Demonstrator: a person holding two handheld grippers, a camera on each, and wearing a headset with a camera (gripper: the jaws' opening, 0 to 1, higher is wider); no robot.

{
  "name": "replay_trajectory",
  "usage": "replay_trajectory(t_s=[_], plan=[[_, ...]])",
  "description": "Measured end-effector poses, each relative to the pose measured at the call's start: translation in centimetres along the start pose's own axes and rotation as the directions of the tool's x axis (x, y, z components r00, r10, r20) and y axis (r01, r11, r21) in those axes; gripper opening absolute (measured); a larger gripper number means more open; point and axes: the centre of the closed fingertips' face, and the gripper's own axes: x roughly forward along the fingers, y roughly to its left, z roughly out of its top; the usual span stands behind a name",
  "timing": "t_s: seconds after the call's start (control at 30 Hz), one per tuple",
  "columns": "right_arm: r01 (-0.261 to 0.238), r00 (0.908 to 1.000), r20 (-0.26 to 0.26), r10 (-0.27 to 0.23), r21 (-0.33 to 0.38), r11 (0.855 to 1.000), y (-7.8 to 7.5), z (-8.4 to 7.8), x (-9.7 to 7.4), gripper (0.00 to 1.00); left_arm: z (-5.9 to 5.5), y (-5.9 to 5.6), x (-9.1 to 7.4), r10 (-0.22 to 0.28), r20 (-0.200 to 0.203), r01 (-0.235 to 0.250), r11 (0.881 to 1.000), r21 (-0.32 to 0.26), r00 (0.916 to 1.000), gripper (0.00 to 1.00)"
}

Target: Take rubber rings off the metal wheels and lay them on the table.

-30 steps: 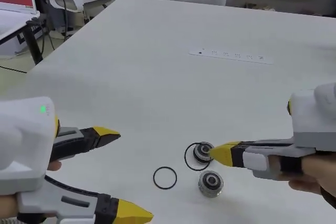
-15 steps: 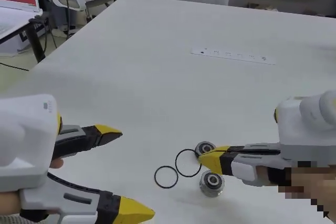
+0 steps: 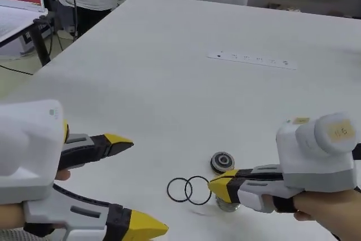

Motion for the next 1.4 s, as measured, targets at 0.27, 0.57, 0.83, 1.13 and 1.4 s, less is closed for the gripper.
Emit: replay_trajectory(t_s=[0.27,0.57,0.83,1.13,1.4], plan=[[0.011,0.9996,-0.025,-0.011,-0.025,1.000,-0.1,-0.7,0.5,0.00,0.1,0.1,0.0,0.001,0.006,-0.001,1.000,-0.004,1.0000,0.84],[0.044,0.9973,-0.056,-0.047,-0.058,0.997,-0.8,-1.4,0.7,0.00,0.0,0.0,0.0,-0.003,0.006,0.003,1.000,-0.005,1.0000,0.84],[0.053,0.9965,-0.062,-0.057,-0.066,0.996,-1.0,-1.4,0.7,0.00,0.0,0.0,0.0,-0.002,0.005,0.002,1.000,-0.005,1.0000,0.84],[0.064,0.9962,-0.056,-0.067,-0.056,0.996,-1.4,-1.1,0.3,0.01,-0.1,0.0,0.1,-0.003,-0.003,0.003,1.000,-0.004,1.0000,0.83],[0.080,0.9960,-0.032,-0.083,-0.078,0.994,-1.5,0.1,-0.6,0.03,-0.2,-0.1,0.2,-0.008,-0.011,0.008,1.000,-0.001,0.9999,0.83]])
